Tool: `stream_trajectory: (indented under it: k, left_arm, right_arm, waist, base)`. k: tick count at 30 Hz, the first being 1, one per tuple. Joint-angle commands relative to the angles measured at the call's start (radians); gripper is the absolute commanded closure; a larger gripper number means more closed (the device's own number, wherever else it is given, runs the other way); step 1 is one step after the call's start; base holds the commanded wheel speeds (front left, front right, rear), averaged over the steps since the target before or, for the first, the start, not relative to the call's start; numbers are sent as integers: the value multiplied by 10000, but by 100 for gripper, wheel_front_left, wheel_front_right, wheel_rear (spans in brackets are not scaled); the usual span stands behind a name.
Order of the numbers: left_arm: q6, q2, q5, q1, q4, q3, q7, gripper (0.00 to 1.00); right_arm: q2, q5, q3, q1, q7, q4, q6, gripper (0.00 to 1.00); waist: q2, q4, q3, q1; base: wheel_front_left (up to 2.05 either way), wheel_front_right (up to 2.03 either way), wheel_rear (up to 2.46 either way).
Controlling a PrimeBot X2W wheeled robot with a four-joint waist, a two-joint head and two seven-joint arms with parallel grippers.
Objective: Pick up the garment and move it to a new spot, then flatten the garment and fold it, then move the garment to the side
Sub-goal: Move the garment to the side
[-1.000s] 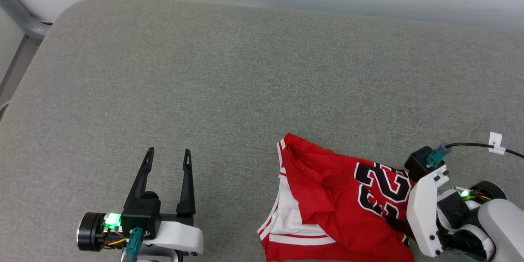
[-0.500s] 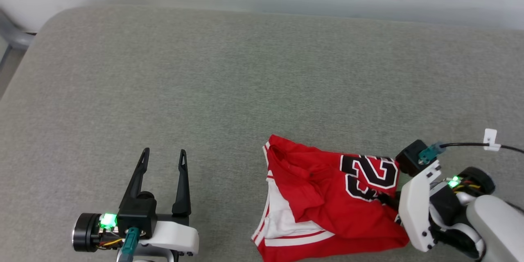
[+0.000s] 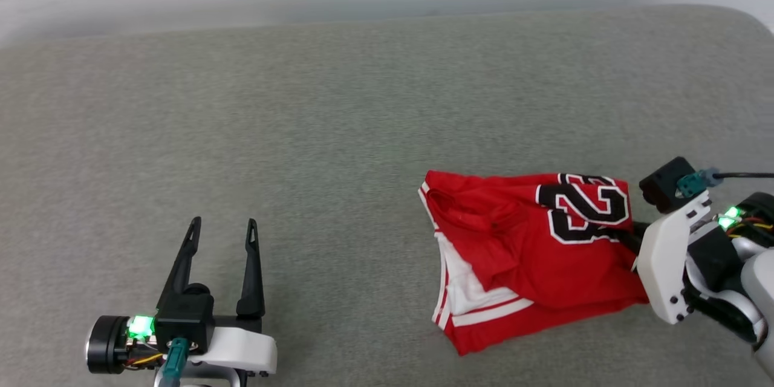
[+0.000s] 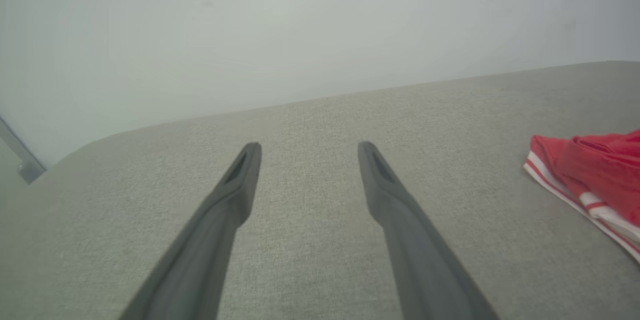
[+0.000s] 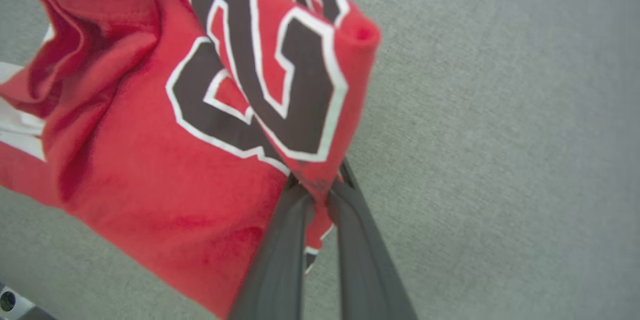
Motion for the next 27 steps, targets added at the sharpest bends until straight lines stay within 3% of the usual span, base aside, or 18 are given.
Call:
stream_trajectory:
  k: [1, 7, 14, 27]
  left_arm:
    - [35, 102, 37, -9, -79, 77, -21, 0]
    - [125, 238, 94, -69, -304, 169, -21, 0]
    - [106, 448, 147, -230, -515, 196, -21, 0]
    - [194, 1032, 393, -1045, -1197, 188, -21, 0]
  right_arm:
    - [-17, -125, -125, -252, -186, 109, -19, 100]
    - [271, -247, -525, -589, -642, 492, -19, 100]
    - [377, -423, -1078, -1080, -1247, 1332, -19, 100]
    - [-340, -1042, -2994, -2810, -1750, 3444, -19, 100]
  waist:
    - [0, -603, 135, -1]
    - [0, -1140, 365, -1]
    - [0, -1275, 740, -1]
    - [0, -1196, 2514, -1]
  base:
    - [0, 0, 0]
    - [0, 0, 0]
    - [0, 0, 0]
    - [0, 0, 0]
